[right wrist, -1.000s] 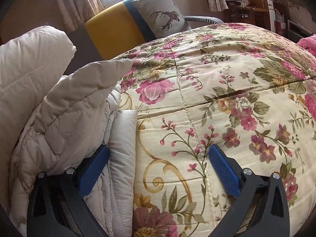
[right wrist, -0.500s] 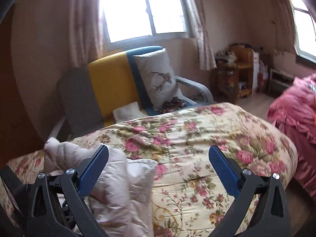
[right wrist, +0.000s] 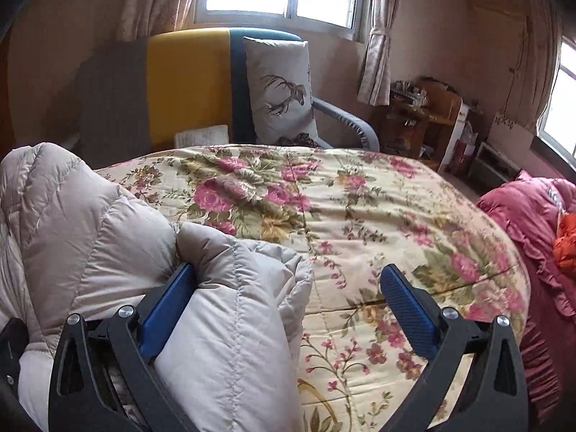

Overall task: Fold large clothes
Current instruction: 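Grasp the folded jacket with the left tool and tuck it against the right tool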

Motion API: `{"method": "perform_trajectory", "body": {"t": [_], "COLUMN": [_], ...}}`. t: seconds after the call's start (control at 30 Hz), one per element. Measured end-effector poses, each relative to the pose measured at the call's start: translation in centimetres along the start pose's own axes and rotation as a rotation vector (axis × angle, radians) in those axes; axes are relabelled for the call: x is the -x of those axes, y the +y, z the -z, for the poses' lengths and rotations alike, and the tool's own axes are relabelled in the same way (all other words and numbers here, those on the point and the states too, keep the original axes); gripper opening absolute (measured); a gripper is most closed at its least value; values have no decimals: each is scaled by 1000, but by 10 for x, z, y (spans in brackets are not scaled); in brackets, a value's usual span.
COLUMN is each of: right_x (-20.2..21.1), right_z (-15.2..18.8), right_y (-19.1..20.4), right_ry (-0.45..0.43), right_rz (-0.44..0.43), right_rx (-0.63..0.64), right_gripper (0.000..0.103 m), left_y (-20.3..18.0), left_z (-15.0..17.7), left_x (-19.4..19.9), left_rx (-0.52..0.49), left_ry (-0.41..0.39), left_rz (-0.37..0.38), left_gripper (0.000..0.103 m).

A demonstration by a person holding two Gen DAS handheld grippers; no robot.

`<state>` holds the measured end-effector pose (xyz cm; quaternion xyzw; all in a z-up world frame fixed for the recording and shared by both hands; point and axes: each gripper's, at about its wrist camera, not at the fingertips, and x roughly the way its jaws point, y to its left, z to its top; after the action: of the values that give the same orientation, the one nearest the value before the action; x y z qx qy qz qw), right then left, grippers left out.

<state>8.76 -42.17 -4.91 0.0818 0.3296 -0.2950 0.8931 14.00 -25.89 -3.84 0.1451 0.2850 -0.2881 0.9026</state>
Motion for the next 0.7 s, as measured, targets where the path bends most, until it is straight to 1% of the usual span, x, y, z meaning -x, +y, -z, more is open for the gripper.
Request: {"method": "perform_trajectory", "body": {"t": [0.07, 0.13, 0.2, 0.27, 0.3, 0.33, 0.37, 0.43, 0.5, 0.57, 0.7], "right_x": [-7, -14, -19, -22, -23, -24, -24, -23, -25, -27, -31], "right_z": [3, 3, 2, 0, 0, 0, 1, 1, 2, 2, 2], "right_y": [-5, -6, -1, 9, 12, 14, 17, 18, 18, 15, 14], "right_ry": [20, 53, 78, 83, 84, 87, 88, 88, 94, 107, 126], "right_rz": [-34, -67, -100, -114, -120, -125, -126, -124, -124, -134, -134], "right_rx": [-20, -44, -49, -33, -29, -28, -28, -28, -36, -51, -61], "right_gripper": [101, 101, 101, 101, 101, 101, 101, 101, 101, 101, 101], "left_y": [5, 13, 22, 26, 27, 25, 23, 18, 16, 16, 22], "left_z": [-11, -25, -38, -54, -58, -64, -68, -71, -69, -64, -54], "left_x": [3, 6, 6, -3, -9, -20, -31, -51, -67, -79, -94], "left_rx": [28, 74, 113, 129, 125, 109, 87, 40, 16, 1, 12], "left_ry": [43, 58, 49, 69, 87, 119, 148, 192, 221, 229, 244], "left_rz": [32, 49, 16, -23, -39, -76, -112, -153, -173, -186, -161], "left_gripper": [99, 99, 99, 99, 99, 99, 99, 99, 100, 100, 100]}}
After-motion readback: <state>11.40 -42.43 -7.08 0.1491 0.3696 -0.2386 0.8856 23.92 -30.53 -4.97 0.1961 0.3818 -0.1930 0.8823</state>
